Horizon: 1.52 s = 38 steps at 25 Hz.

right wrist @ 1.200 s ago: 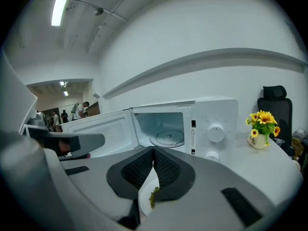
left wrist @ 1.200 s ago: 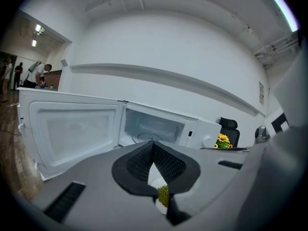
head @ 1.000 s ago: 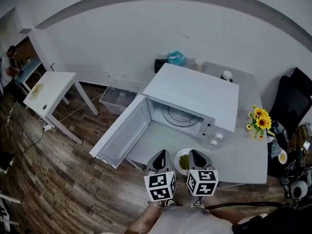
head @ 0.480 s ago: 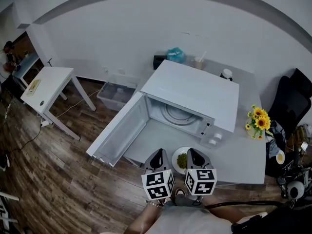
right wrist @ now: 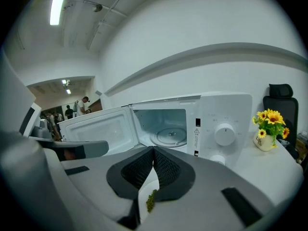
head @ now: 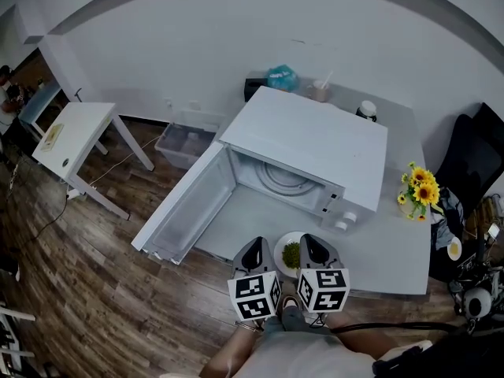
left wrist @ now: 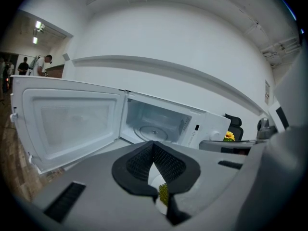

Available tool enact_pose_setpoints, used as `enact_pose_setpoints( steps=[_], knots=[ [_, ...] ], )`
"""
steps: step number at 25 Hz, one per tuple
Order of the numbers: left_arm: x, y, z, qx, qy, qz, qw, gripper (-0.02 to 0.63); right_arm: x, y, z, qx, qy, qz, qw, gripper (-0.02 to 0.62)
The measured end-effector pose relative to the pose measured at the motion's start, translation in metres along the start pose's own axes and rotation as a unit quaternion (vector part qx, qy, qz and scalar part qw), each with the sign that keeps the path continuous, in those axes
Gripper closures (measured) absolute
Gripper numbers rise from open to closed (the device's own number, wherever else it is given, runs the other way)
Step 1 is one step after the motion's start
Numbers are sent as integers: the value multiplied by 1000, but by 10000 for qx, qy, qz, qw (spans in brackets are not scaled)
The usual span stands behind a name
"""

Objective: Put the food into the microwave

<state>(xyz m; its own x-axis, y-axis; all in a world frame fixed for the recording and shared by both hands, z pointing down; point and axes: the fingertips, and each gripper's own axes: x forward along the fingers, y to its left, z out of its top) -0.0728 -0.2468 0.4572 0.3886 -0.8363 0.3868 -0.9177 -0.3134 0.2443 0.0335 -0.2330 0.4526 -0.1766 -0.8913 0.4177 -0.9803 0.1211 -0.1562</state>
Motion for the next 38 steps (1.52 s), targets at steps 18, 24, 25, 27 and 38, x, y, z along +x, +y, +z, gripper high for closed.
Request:
enact_pose_setpoints(
  steps=[18,24,25,27,38],
  knots=[
    [24,-25,-55,-308,742,-293,9963,535,5,-38,-34,391,248,-74,9989,558],
    [32,-15,-87,-357,1062,-180,9935,535,9,-59,-69,568,554,-314,9964,558],
    [33,-13,-92,-368,1116,-161,9929,535,10,-62,-75,600,602,-356,9957,557],
    [36,-10,-101,-383,1207,-131,9919,535,11,-69,-86,660,680,-435,9945,557],
    [47,-1,-145,-457,1544,-58,9869,535,19,-89,-131,826,970,-686,9895,557]
  ],
)
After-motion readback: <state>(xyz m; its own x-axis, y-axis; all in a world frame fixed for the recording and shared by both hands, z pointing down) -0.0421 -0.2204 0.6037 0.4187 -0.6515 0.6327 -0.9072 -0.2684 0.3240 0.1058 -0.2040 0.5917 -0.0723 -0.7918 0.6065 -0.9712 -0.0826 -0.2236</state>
